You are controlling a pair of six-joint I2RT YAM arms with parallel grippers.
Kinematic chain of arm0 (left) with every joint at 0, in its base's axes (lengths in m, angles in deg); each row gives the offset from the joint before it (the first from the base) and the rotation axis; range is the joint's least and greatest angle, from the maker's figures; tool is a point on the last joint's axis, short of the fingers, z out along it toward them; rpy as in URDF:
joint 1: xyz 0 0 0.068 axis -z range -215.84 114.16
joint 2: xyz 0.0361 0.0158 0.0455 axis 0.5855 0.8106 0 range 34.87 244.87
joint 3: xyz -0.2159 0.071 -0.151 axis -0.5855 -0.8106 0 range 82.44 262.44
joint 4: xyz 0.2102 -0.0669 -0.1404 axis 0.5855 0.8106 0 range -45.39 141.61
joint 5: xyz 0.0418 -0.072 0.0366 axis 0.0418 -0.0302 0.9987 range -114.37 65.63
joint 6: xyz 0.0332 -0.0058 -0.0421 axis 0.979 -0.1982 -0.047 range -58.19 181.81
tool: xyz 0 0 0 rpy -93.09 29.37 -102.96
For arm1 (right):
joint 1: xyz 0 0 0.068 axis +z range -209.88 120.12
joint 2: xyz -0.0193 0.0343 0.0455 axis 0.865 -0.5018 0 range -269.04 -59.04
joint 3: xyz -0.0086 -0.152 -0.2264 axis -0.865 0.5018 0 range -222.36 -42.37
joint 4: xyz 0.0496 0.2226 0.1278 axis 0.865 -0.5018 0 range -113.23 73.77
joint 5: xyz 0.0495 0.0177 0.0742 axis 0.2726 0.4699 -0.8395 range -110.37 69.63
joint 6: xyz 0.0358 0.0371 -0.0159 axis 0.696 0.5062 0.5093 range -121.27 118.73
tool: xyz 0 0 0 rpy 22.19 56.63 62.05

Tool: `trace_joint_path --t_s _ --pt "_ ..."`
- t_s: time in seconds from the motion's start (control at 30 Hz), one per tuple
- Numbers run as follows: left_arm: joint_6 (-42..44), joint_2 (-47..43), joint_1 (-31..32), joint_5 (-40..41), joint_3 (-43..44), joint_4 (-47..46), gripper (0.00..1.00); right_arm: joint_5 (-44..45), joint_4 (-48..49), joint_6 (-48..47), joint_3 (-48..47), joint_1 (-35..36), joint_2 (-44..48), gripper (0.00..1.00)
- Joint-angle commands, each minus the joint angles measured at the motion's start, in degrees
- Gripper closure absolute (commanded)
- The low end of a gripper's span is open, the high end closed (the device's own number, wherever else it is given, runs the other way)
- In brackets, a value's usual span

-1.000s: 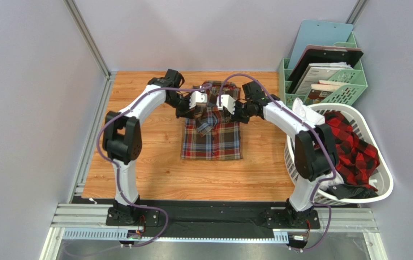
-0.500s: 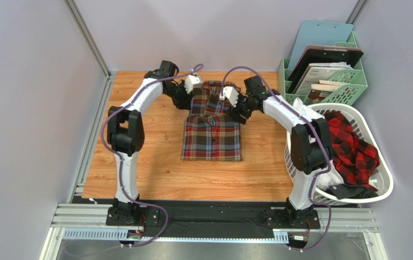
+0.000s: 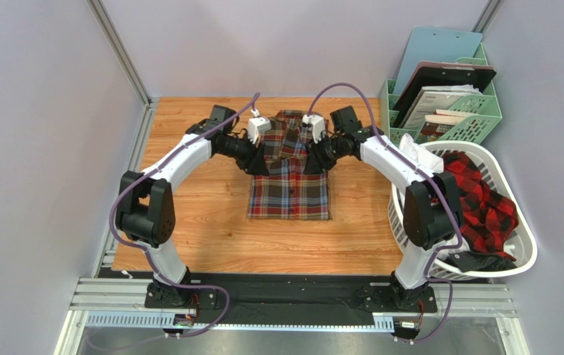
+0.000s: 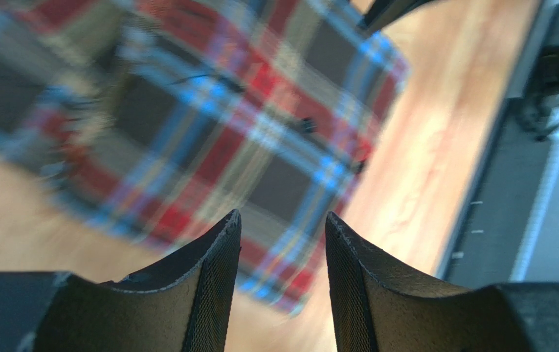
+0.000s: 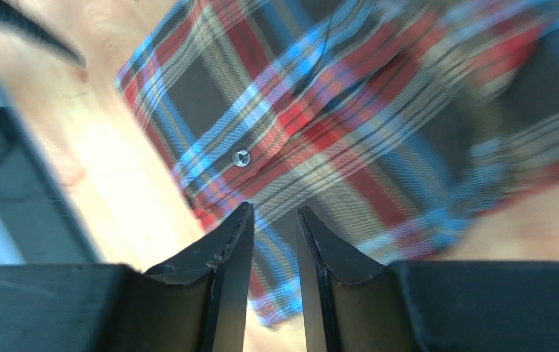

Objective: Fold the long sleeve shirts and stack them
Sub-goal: Fold the shirt

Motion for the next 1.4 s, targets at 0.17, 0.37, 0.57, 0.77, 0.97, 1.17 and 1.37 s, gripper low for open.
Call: trace_joint_path --t_s 0.17,0.37,0.57,0.77,0.97,1.17,1.37 --pt "-25.87 8.7 -0.99 -9.22 -13.04 -13.49 0.47 -12.59 10.18 21.71 14.25 -0.81 -5.06 0.63" --pt "-26.7 9.0 -5.47 -12.46 -18.86 -15.36 0.47 -14.94 7.64 20.56 16.62 -4.68 -9.66 0.58" --pt "-26.58 -10.78 -3.9 -20.9 -29.57 -21.23 0.34 -23.81 19.03 31.7 27.06 -3.11 7.91 0.35" --pt "-43.8 -10.03 4.62 -21.87 -35.91 -42.22 0.2 -26.02 29.86 38.83 30.6 3.4 7.25 0.31" --pt "-51.98 6.94 2.71 -18.36 -33.36 -49.27 0.25 -27.7 33.3 40.25 29.28 1.74 -6.99 0.42" --pt "-51.73 8.73 -1.35 -14.15 -37.05 -43.59 0.27 -27.44 27.51 38.15 31.56 -2.48 -12.02 0.46" --pt "-49.72 -7.52 -1.0 -19.05 -39.17 -41.3 0.3 -31.04 10.54 28.29 26.06 -2.65 1.4 0.47"
